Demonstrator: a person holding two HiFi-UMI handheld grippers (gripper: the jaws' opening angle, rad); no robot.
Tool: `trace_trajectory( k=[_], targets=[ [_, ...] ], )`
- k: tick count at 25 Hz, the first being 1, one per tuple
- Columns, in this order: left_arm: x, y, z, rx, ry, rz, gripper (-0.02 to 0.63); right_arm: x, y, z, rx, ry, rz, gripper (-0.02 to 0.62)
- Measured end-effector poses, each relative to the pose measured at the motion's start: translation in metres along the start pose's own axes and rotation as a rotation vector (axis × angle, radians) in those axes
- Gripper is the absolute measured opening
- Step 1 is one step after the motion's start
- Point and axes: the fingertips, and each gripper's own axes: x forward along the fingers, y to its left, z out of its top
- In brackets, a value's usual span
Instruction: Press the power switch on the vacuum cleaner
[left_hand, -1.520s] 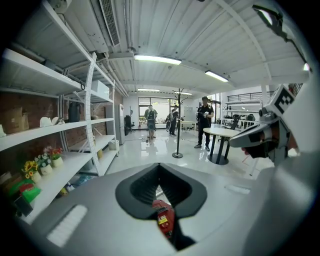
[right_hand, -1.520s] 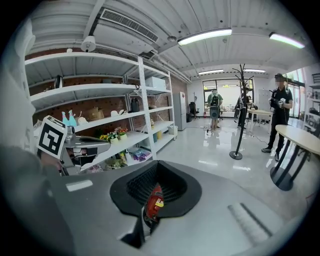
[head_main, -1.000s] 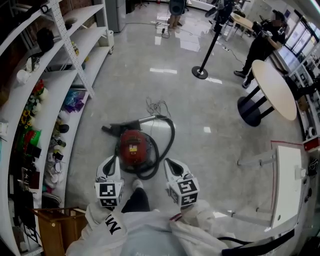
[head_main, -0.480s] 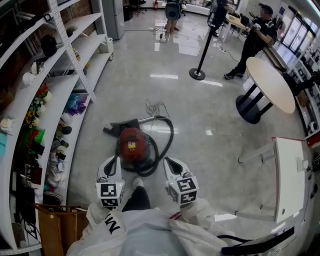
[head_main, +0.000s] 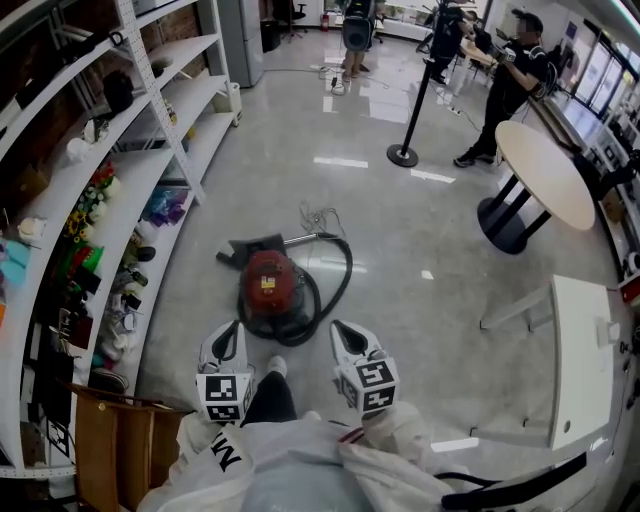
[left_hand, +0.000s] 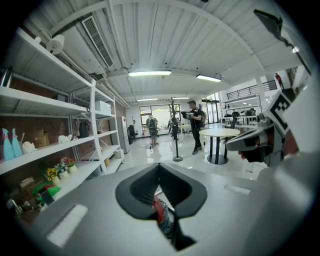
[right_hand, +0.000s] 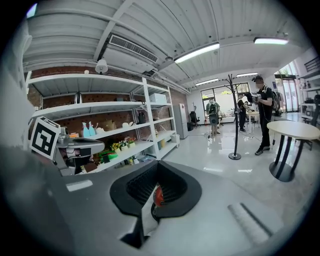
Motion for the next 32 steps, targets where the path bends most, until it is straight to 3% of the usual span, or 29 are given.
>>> trace_trajectory(
  k=[8, 16, 32],
  targets=[
    [-0.019, 0.002, -0.002, 0.013, 0.011, 0.019, 0.0, -0.006, 0.009, 0.006, 0.014, -0.038, 0.016, 0.0],
    [-0.023, -0.012, -0.005, 0.003, 0.007, -0.017, 0.0, -0.021, 0.007, -0.005, 0.023, -0.021, -0.013, 0.0],
    [-0.051, 0.007, -0.029, -0.031, 0.021, -0.044, 0.0, -0.024, 0.054, -0.018, 0.007, 0.001, -0.022, 0.0]
  ],
)
